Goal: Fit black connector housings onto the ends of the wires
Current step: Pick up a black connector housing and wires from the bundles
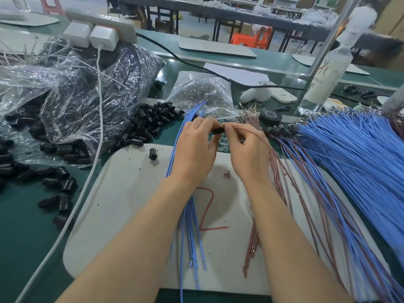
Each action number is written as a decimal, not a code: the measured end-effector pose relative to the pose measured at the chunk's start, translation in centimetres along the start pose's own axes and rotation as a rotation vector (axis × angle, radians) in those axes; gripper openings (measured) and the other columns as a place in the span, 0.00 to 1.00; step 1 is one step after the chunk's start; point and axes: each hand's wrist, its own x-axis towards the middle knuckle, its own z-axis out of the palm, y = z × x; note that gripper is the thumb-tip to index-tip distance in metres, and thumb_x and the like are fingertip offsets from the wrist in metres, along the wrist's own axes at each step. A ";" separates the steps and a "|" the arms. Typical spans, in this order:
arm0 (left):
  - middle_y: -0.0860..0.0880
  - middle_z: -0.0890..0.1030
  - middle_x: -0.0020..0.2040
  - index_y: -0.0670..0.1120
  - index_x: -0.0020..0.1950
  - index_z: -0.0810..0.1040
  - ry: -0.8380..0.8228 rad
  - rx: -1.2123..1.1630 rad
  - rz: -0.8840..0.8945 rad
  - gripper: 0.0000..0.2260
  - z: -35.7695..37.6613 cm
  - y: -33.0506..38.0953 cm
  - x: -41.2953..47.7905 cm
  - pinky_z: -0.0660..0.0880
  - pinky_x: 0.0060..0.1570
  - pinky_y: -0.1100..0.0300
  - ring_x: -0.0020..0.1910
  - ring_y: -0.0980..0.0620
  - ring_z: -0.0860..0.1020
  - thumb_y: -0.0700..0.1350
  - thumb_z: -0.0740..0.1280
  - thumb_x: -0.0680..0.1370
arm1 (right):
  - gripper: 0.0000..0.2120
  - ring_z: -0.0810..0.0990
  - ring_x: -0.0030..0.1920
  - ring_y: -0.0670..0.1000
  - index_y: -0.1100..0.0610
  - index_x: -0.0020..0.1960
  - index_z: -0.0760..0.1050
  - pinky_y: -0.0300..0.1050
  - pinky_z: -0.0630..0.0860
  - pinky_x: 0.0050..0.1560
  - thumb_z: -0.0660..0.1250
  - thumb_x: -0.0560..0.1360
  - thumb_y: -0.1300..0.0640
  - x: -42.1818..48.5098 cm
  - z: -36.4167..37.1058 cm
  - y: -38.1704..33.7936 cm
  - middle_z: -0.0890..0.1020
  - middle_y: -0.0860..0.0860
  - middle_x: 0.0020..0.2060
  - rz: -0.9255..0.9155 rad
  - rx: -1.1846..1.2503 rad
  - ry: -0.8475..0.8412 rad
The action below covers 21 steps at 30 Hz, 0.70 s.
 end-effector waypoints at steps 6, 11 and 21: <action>0.47 0.79 0.48 0.43 0.53 0.78 -0.063 -0.050 -0.019 0.06 -0.2 0.3 0.1 0.71 0.51 0.54 0.50 0.46 0.74 0.38 0.66 0.76 | 0.09 0.80 0.44 0.43 0.54 0.51 0.83 0.41 0.77 0.53 0.64 0.78 0.54 0.4 0.1 0.7 0.85 0.48 0.45 0.223 0.157 -0.087; 0.46 0.80 0.47 0.42 0.52 0.78 -0.068 -0.121 -0.008 0.06 -0.3 0.8 0.1 0.73 0.51 0.51 0.48 0.47 0.76 0.37 0.67 0.76 | 0.09 0.82 0.45 0.46 0.48 0.43 0.82 0.55 0.77 0.57 0.64 0.78 0.55 0.6 -0.3 0.6 0.85 0.46 0.40 0.320 0.283 -0.119; 0.49 0.82 0.49 0.44 0.54 0.80 -0.100 -0.071 0.040 0.09 -0.3 0.7 0.1 0.71 0.52 0.56 0.49 0.46 0.77 0.36 0.66 0.76 | 0.17 0.79 0.52 0.47 0.57 0.55 0.81 0.45 0.74 0.59 0.53 0.83 0.55 0.3 -0.1 -0.2 0.82 0.47 0.47 0.225 0.180 -0.176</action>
